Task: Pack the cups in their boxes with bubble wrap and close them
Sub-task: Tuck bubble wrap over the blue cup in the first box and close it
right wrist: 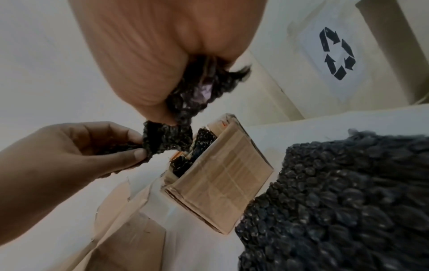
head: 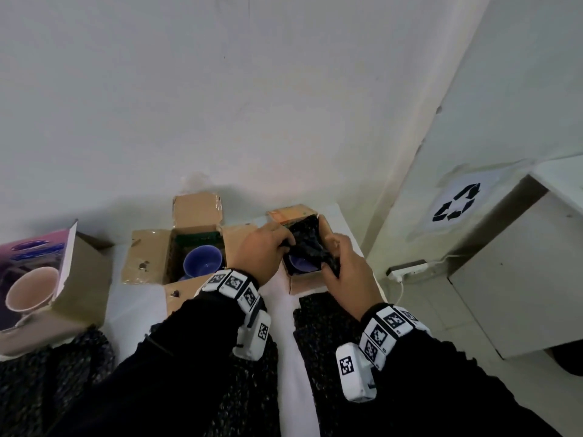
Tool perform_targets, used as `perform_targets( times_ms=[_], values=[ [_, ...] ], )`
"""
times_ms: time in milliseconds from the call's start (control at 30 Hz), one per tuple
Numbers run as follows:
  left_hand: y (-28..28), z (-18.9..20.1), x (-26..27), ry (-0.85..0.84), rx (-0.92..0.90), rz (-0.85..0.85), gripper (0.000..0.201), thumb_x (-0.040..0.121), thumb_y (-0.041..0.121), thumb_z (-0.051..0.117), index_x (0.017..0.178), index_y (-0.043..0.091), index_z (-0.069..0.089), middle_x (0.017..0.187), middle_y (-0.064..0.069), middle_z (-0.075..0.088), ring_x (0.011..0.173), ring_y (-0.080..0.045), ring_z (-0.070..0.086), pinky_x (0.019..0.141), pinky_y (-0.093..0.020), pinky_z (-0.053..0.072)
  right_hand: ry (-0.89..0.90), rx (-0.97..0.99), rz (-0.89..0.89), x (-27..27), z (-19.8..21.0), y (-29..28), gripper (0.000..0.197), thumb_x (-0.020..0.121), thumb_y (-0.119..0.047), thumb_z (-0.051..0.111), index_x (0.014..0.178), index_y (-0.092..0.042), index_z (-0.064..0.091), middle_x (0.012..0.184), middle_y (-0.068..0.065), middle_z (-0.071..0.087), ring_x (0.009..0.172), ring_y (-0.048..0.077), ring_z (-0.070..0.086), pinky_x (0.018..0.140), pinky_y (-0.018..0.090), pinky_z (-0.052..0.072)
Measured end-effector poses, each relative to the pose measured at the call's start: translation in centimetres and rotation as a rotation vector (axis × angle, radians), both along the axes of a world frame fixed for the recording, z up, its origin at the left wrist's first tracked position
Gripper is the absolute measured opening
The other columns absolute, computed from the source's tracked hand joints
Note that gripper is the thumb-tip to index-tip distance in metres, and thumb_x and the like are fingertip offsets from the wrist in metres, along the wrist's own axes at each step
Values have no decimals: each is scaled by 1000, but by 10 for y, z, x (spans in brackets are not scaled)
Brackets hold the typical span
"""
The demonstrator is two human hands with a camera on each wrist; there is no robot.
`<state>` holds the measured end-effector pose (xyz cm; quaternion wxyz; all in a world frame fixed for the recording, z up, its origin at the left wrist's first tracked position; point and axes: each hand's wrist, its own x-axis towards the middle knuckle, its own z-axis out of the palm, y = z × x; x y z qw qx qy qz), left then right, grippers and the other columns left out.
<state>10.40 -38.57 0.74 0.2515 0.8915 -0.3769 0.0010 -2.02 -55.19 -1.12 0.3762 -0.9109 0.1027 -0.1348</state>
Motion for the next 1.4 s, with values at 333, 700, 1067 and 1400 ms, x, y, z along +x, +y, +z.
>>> perform_targets(
  times_ms=[333, 700, 1067, 1400],
  values=[
    [-17, -18, 40, -215, 323, 16, 15, 84, 16, 61, 95, 25, 68, 106, -1, 56, 98, -25, 50, 70, -35, 46, 201, -51, 102, 56, -38, 22, 38, 78, -6, 61, 113, -20, 68, 122, 3, 58, 109, 25, 58, 93, 38, 49],
    [-8, -38, 58, -315, 375, -72, 45, 89, 40, 27, 110, 33, 65, 101, 2, 65, 108, -23, 48, 87, -40, 29, 364, -266, 229, 69, -32, 15, 54, 80, -49, 27, 109, -34, 70, 124, -5, 53, 116, 20, 43, 95, 45, 33],
    [-5, -50, 49, -335, 483, -27, 49, 89, 43, 25, 97, 27, 71, 114, 7, 59, 107, -26, 44, 85, -42, 24, 498, -390, 311, 85, -29, 22, 34, 91, -20, 48, 120, -24, 65, 135, 8, 45, 125, 27, 44, 92, 38, 40],
    [7, -55, 48, -282, 468, -162, 55, 88, 53, 24, 109, 24, 66, 123, 6, 58, 107, -26, 46, 85, -41, 37, 244, -190, 186, 67, -48, 15, 38, 84, -13, 56, 119, -22, 68, 123, 1, 52, 111, 21, 53, 94, 42, 45]
  ],
)
